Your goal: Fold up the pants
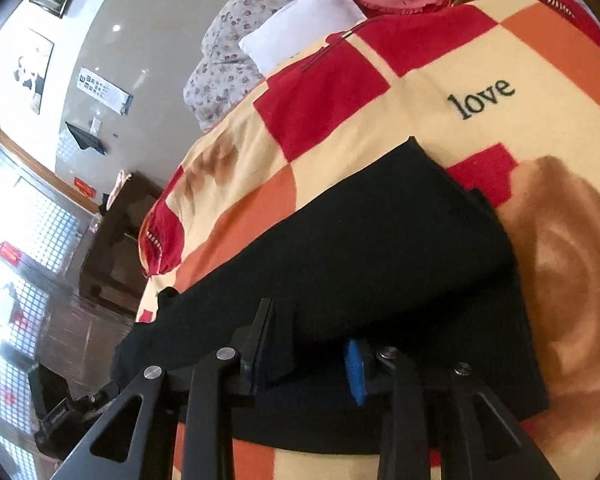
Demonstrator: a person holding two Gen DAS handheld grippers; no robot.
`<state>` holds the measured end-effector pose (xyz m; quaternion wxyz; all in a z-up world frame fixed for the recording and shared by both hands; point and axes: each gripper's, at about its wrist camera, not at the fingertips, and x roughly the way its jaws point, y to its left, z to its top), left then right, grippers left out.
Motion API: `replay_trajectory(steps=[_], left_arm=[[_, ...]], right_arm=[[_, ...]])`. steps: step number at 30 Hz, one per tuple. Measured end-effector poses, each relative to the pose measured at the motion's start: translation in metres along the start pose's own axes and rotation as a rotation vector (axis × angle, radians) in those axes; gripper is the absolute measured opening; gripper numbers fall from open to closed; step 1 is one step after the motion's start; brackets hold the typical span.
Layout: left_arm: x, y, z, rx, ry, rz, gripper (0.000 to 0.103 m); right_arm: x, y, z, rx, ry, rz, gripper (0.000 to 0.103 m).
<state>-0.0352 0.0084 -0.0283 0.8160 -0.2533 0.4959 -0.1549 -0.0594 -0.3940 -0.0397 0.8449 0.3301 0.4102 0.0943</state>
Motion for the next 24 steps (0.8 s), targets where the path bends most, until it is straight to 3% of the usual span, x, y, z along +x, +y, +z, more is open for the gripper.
replay_trajectory(steps=[5,8,13,24], left_arm=[[0.003,0.009,0.002,-0.130,0.052,-0.109,0.070],[0.006,0.012,-0.004,-0.202,0.141,-0.189,0.070],[0.016,0.013,0.000,-0.262,0.180,-0.209,0.070],[0.018,0.001,0.006,-0.217,0.190,-0.251,0.070]], right_arm=[[0.001,-0.002,0.005,0.014,0.008,0.017,0.031],[0.001,-0.003,0.005,0.016,0.011,0.023,0.031],[0.002,-0.003,0.007,0.017,0.017,0.031,0.032],[0.001,-0.008,0.007,0.015,0.025,0.044,0.033]])
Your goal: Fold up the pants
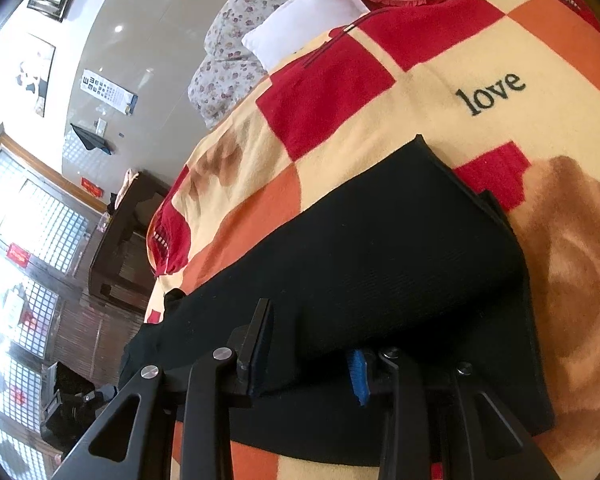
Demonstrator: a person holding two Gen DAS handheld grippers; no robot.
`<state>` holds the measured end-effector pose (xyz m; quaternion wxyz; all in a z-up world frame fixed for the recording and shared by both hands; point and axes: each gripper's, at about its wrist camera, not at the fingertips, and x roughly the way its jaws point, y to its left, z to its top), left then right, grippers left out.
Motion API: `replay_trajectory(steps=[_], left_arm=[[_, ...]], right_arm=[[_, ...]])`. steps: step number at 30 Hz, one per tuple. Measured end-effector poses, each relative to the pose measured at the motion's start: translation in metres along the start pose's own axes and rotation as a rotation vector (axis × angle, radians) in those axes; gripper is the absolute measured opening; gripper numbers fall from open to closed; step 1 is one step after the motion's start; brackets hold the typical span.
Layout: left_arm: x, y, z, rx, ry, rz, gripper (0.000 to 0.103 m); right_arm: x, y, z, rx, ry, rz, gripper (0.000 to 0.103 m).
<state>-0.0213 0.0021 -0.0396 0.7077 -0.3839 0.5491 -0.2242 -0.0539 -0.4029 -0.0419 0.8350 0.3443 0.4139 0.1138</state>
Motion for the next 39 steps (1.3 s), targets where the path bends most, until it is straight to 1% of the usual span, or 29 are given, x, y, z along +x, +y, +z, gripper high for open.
replay_trajectory(steps=[3,5,7,9,10,11,12,13,14,15,18,19,20,21,23,24,25,26,28,30,31,32,33,34,35,36,38,39], left_arm=[[0.012,0.001,0.006,0.002,-0.002,0.024,0.070],[0.020,0.005,0.011,-0.016,-0.003,0.020,0.070],[0.021,0.003,0.015,-0.023,-0.024,0.013,0.070],[0.024,-0.002,0.017,-0.002,-0.046,0.015,0.070],[0.028,-0.005,0.018,0.008,-0.046,0.025,0.070],[0.032,-0.007,0.018,0.020,-0.042,0.037,0.069],[0.035,-0.010,0.017,0.042,-0.042,0.048,0.062],[0.036,-0.013,0.016,0.063,-0.039,0.065,0.052],[0.038,-0.015,0.015,0.086,-0.027,0.084,0.025],[0.039,-0.017,0.014,0.105,-0.015,0.086,0.014],[0.026,-0.024,0.006,0.161,-0.021,0.075,0.013],[0.018,-0.029,0.000,0.201,-0.028,0.072,0.013],[0.015,-0.031,-0.004,0.222,-0.033,0.083,0.013],[0.016,-0.030,-0.009,0.241,-0.031,0.111,0.013],[0.025,-0.025,-0.012,0.247,-0.016,0.146,0.013],[0.033,-0.019,-0.013,0.238,-0.005,0.179,0.013],[0.038,-0.015,-0.014,0.231,0.003,0.190,0.013],[0.041,-0.012,-0.016,0.233,0.007,0.190,0.013],[0.031,-0.016,-0.020,0.275,-0.012,0.212,0.014],[0.017,-0.021,-0.024,0.310,-0.033,0.219,0.014],[0.006,-0.023,-0.025,0.333,-0.051,0.229,0.014],[-0.007,-0.024,-0.027,0.356,-0.073,0.245,0.014],[-0.016,-0.024,-0.026,0.369,-0.095,0.262,0.016],[-0.031,-0.022,-0.025,0.381,-0.133,0.291,0.018],[-0.045,-0.019,-0.024,0.385,-0.168,0.317,0.020],[-0.064,-0.012,-0.018,0.378,-0.215,0.358,0.023],[-0.092,0.004,-0.007,0.340,-0.285,0.416,0.028],[-0.102,0.012,-0.002,0.320,-0.314,0.436,0.034]], right_arm=[[-0.001,-0.004,0.000,0.015,0.000,0.018,0.033],[-0.002,-0.003,-0.001,0.017,-0.002,0.021,0.033],[-0.002,-0.004,-0.002,0.018,-0.010,0.026,0.033],[-0.003,-0.004,-0.002,0.015,-0.029,0.031,0.032],[-0.002,-0.003,-0.003,-0.001,-0.046,0.027,0.031],[-0.002,-0.002,-0.003,-0.016,-0.057,0.015,0.027],[-0.002,-0.001,-0.003,-0.026,-0.072,-0.012,0.014],[-0.002,-0.001,-0.003,-0.031,-0.079,-0.036,0.006],[-0.005,0.001,-0.004,-0.031,-0.083,-0.025,0.006],[-0.008,0.003,-0.005,-0.040,-0.087,-0.017,0.005],[-0.031,0.025,-0.012,-0.133,-0.099,-0.041,0.005],[-0.043,0.034,-0.016,-0.173,-0.102,-0.061,0.005],[-0.049,0.038,-0.019,-0.191,-0.102,-0.076,0.005],[-0.052,0.037,-0.022,-0.196,-0.096,-0.090,0.005],[-0.041,0.026,-0.026,-0.192,-0.055,-0.146,0.005],[-0.032,0.017,-0.027,-0.172,-0.029,-0.181,0.006],[-0.025,0.009,-0.027,-0.141,0.004,-0.191,0.008],[-0.030,0.007,-0.026,-0.117,-0.011,-0.164,0.012],[-0.040,0.011,-0.025,-0.118,-0.006,-0.217,0.022],[-0.049,0.021,-0.025,-0.171,0.045,-0.297,0.025],[-0.054,0.029,-0.027,-0.204,0.081,-0.281,0.025],[-0.058,0.035,-0.029,-0.218,0.102,-0.226,0.025],[-0.061,0.043,-0.032,-0.222,0.124,-0.150,0.025],[-0.061,0.055,-0.035,-0.233,0.151,-0.056,0.026],[-0.059,0.065,-0.036,-0.257,0.163,-0.009,0.026],[-0.052,0.083,-0.039,-0.307,0.168,0.032,0.028],[-0.031,0.112,-0.045,-0.396,0.182,0.070,0.030],[-0.015,0.127,-0.050,-0.437,0.203,0.085,0.031]])
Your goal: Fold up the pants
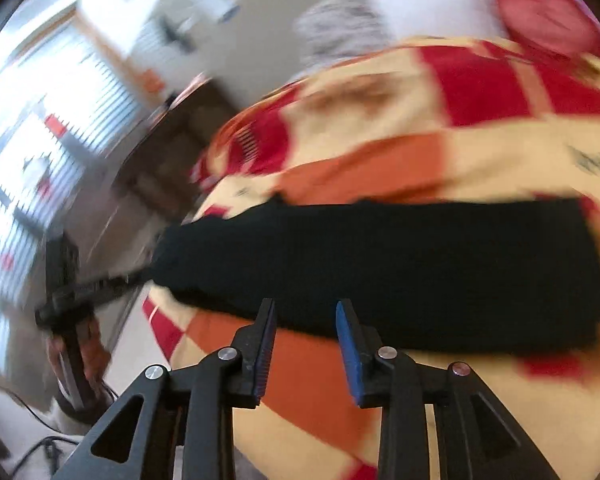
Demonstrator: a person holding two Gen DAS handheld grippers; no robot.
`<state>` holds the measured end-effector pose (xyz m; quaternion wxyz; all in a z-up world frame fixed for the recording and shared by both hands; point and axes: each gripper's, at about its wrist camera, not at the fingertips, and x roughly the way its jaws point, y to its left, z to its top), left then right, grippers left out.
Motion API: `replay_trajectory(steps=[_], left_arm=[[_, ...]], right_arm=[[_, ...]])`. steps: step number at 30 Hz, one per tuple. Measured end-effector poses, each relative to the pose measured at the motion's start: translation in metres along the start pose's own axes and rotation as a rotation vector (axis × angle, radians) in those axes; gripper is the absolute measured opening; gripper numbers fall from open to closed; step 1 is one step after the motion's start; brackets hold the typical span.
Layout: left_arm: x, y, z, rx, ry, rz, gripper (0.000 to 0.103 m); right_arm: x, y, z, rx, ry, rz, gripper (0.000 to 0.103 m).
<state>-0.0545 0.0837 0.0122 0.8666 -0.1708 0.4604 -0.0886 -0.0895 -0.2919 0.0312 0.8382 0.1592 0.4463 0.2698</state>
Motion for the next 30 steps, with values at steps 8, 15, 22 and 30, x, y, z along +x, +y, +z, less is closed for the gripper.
replay_trajectory(steps=[8,15,22,30], left_arm=[[0.014,0.101,0.029,-0.172,-0.034,0.176,0.042],[0.050,0.102,0.044,-0.127,0.039,0.122,0.043],[0.066,0.085,0.067,-0.085,0.083,0.058,0.054],[0.006,0.086,0.076,-0.056,-0.040,0.048,0.055]], right_arm=[[0.138,0.115,0.021,-0.309,0.149,0.134,0.031],[0.186,0.185,-0.005,-0.705,0.220,0.023,0.044],[0.214,0.203,-0.011,-0.913,0.175,-0.067,0.043],[0.203,0.119,0.071,-0.152,0.126,0.305,0.030]])
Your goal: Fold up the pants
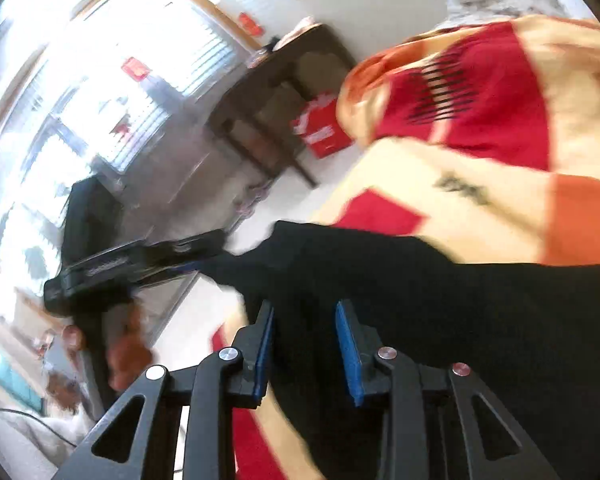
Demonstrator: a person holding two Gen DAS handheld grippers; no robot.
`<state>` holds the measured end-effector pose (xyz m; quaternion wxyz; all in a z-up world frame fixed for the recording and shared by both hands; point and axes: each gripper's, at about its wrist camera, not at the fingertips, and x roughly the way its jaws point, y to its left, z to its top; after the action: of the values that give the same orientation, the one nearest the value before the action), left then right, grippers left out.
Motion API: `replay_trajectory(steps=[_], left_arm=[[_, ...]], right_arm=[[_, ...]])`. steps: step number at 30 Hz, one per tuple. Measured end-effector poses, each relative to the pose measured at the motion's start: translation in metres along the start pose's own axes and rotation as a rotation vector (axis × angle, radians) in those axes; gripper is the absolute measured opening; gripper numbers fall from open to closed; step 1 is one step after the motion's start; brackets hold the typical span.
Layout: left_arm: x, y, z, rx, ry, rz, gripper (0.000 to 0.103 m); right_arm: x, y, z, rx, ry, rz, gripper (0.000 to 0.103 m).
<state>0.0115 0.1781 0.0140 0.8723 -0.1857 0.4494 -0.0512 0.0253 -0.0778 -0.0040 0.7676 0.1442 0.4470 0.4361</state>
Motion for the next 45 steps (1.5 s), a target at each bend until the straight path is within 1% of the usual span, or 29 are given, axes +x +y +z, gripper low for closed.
replay_trajectory(steps=[1,3,5,6,9,10,11,12,14,15,16,17,18,19,20,22,25,27,30,31,33,35,36,39,40,41,42,43,45], left_arm=[[-0.002,0.000,0.000,0.008,-0.008,0.019,0.055],[-0.001,0.000,-0.001,0.011,-0.005,0.042,0.055],[0.002,0.002,-0.004,-0.002,0.002,0.045,0.055],[0.003,0.003,-0.005,-0.007,0.006,0.043,0.055],[0.006,0.003,-0.008,0.000,0.016,0.053,0.055],[0.008,0.004,-0.009,0.002,0.017,0.064,0.055],[0.010,0.006,-0.010,0.000,0.019,0.073,0.055],[0.013,0.009,-0.011,-0.010,0.023,0.082,0.055],[0.017,0.018,-0.012,-0.047,0.036,0.089,0.055],[0.018,0.022,-0.012,-0.064,0.041,0.085,0.055],[0.017,0.025,-0.012,-0.079,0.041,0.080,0.055],[0.014,0.026,-0.012,-0.083,0.036,0.078,0.055],[0.011,0.026,-0.011,-0.082,0.026,0.077,0.055],[0.006,0.026,-0.010,-0.079,0.012,0.078,0.055],[0.001,0.025,-0.008,-0.075,0.000,0.077,0.055],[-0.006,0.024,-0.006,-0.066,-0.016,0.070,0.055],[-0.007,0.024,-0.004,-0.057,-0.017,0.073,0.055],[-0.005,0.027,-0.003,-0.066,-0.012,0.065,0.055],[-0.004,0.027,-0.002,-0.079,-0.010,0.063,0.055],[-0.005,0.024,-0.003,-0.069,-0.008,0.062,0.055],[-0.005,0.019,-0.003,-0.043,-0.005,0.058,0.055],[-0.007,0.012,-0.006,-0.020,-0.009,0.055,0.055],[-0.007,0.007,-0.008,-0.010,-0.010,0.052,0.055],[0.005,-0.006,-0.020,0.013,0.017,0.040,0.057],[0.013,-0.012,-0.025,0.025,0.035,0.047,0.057],[0.019,-0.016,-0.030,0.035,0.048,0.062,0.057],[0.026,-0.022,-0.036,0.051,0.058,0.086,0.057],[0.029,-0.025,-0.040,0.063,0.061,0.098,0.057],[0.031,-0.033,-0.045,0.087,0.053,0.111,0.057]], right_arm=[[0.002,0.012,-0.004,-0.072,0.039,-0.027,0.030],[0.006,0.036,-0.010,-0.172,0.074,-0.009,0.030],[0.014,0.061,-0.019,-0.286,0.100,-0.027,0.042],[0.024,0.072,-0.025,-0.359,0.123,-0.075,0.048],[0.048,0.089,-0.038,-0.522,0.167,-0.259,0.048],[0.058,0.093,-0.044,-0.590,0.170,-0.333,0.048],[0.062,0.097,-0.050,-0.631,0.167,-0.378,0.048],[0.071,0.100,-0.053,-0.677,0.168,-0.408,0.048],[0.072,0.101,-0.059,-0.720,0.155,-0.402,0.048],[0.077,0.100,-0.056,-0.717,0.153,-0.393,0.045],[0.079,0.095,-0.048,-0.664,0.151,-0.355,0.042],[0.079,0.087,-0.037,-0.600,0.142,-0.314,0.041],[0.071,0.077,-0.025,-0.467,0.126,-0.242,0.041],[0.061,0.048,-0.006,-0.250,0.101,-0.145,0.041],[0.054,0.024,0.005,-0.103,0.076,-0.094,0.041],[0.045,0.005,0.011,-0.016,0.068,-0.038,0.040],[0.033,0.009,0.010,-0.030,0.077,-0.004,0.046],[0.027,0.012,0.008,-0.054,0.065,-0.036,0.051],[0.029,0.030,-0.002,-0.156,0.128,-0.054,0.052],[0.028,0.045,-0.009,-0.195,0.126,-0.080,0.052],[0.025,0.052,-0.011,-0.222,0.075,-0.095,0.052],[0.023,0.053,-0.014,-0.186,0.044,0.005,0.052],[0.025,0.052,-0.016,-0.171,0.043,0.031,0.052],[0.055,0.055,-0.035,-0.187,0.207,-0.037,0.052],[0.048,0.057,-0.038,-0.202,0.176,-0.024,0.052],[0.042,0.056,-0.039,-0.185,0.171,0.003,0.052],[0.032,0.053,-0.038,-0.154,0.177,0.035,0.052],[0.017,0.047,-0.036,-0.120,0.158,0.039,0.052],[-0.016,0.035,-0.034,-0.117,0.077,-0.066,0.052]])
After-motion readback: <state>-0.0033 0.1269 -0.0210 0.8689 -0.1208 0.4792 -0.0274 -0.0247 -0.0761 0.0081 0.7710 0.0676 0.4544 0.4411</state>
